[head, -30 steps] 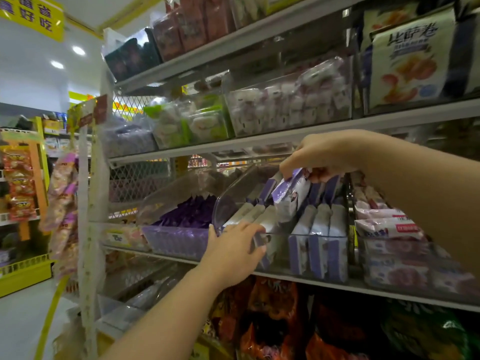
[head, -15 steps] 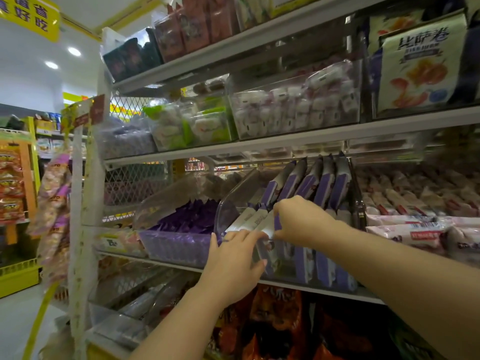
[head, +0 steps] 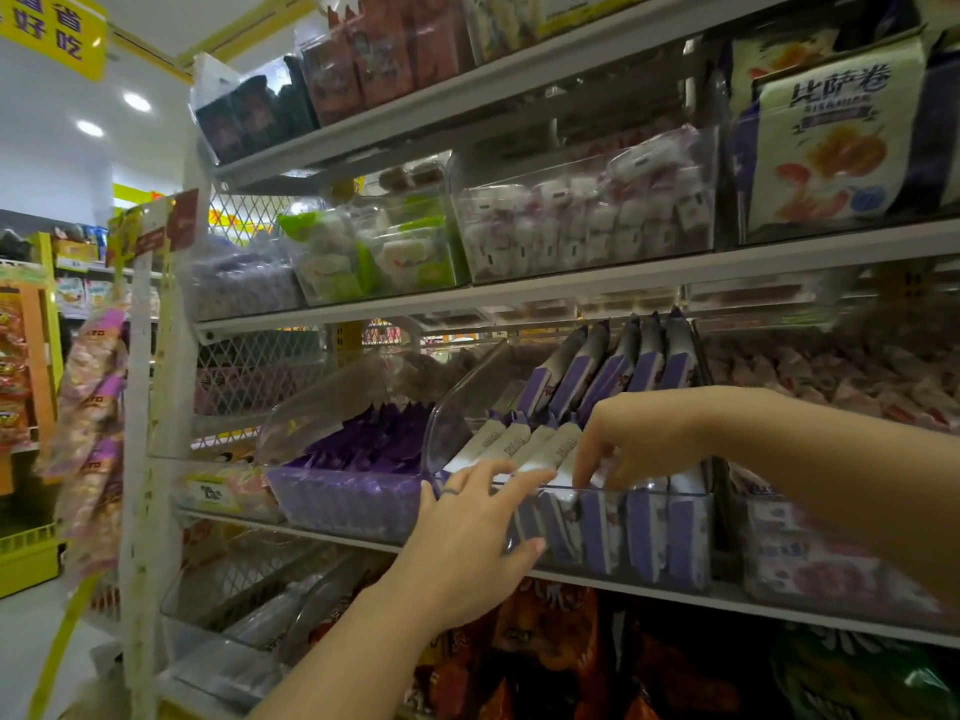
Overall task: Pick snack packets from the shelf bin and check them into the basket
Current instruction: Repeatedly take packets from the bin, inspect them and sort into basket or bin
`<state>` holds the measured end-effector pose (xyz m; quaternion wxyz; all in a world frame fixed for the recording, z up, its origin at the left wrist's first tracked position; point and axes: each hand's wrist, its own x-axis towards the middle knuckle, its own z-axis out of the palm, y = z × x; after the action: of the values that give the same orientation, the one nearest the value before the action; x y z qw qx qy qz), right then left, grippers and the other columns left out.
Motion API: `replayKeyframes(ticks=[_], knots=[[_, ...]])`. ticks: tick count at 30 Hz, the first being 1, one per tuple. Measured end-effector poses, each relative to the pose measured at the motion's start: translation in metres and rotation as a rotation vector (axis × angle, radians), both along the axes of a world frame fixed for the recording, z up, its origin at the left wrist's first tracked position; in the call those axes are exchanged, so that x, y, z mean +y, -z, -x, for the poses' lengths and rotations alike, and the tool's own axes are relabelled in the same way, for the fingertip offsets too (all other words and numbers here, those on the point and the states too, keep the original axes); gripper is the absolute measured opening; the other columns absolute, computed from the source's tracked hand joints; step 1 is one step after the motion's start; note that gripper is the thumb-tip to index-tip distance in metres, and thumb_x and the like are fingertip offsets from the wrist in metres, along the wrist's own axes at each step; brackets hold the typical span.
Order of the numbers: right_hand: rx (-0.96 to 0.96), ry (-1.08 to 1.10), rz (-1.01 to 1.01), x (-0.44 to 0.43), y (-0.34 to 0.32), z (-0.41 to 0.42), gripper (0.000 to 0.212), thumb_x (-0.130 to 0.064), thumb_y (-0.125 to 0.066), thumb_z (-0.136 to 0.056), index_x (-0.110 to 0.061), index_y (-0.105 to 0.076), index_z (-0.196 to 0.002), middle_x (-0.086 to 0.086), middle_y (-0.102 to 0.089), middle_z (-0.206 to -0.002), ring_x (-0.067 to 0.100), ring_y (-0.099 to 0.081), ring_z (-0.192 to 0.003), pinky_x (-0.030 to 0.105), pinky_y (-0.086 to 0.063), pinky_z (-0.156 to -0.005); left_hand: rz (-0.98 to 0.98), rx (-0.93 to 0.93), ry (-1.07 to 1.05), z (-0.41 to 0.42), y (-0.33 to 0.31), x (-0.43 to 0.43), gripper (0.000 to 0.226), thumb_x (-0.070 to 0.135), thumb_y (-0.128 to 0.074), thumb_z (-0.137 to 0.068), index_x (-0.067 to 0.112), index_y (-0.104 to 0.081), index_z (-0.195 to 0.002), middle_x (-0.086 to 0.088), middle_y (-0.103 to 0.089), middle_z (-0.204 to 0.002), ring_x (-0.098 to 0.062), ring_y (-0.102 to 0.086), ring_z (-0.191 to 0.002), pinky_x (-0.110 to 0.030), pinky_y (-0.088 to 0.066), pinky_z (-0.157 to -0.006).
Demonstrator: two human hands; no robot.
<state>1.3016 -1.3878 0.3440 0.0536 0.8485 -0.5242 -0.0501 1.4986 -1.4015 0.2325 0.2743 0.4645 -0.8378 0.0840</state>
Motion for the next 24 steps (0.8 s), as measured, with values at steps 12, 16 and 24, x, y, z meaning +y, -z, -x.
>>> replayKeyframes(ticks=[12,16,24], knots=[[-0.154,-0.027,0.184,-0.012,-0.009,0.005,0.017,-0.019,-0.053,-0.096,-0.024,-0.064,-0.107,-0.016,-0.055,-0.085,0.002,-0.054,-0.081,0.014,-0.041,-0.069,-0.082,-0.021,-0.016,0.002,-0.005,0.005,0.052,0.051,-0.054,-0.090,0.053,-0.026,-0.134,0.013,-0.033,-0.141,-0.019,-0.026,-0.137,-0.061,-0.019,-0.114],[-0.307,-0.054,0.226,0.005,-0.039,0.008,0.011,-0.019,-0.052,-0.096,-0.028,-0.058,-0.097,-0.014,-0.056,-0.088,0.003,-0.056,-0.081,0.014,-0.041,-0.068,-0.121,-0.060,-0.017,-0.002,-0.011,0.005,0.054,0.047,-0.054,-0.092,0.053,-0.024,-0.136,0.012,-0.033,-0.143,-0.020,-0.025,-0.140,-0.062,-0.014,-0.116],[-0.775,-0.267,0.476,0.058,-0.054,-0.031,0.022,-0.012,-0.053,-0.095,-0.029,-0.056,-0.082,-0.008,-0.061,-0.066,-0.004,-0.055,-0.051,0.011,-0.041,-0.047,-0.100,0.391,0.119,-0.016,-0.021,0.025,0.031,0.032,-0.052,-0.098,0.039,-0.053,-0.128,0.011,-0.055,-0.126,0.008,-0.052,-0.098,-0.024,-0.041,-0.102]])
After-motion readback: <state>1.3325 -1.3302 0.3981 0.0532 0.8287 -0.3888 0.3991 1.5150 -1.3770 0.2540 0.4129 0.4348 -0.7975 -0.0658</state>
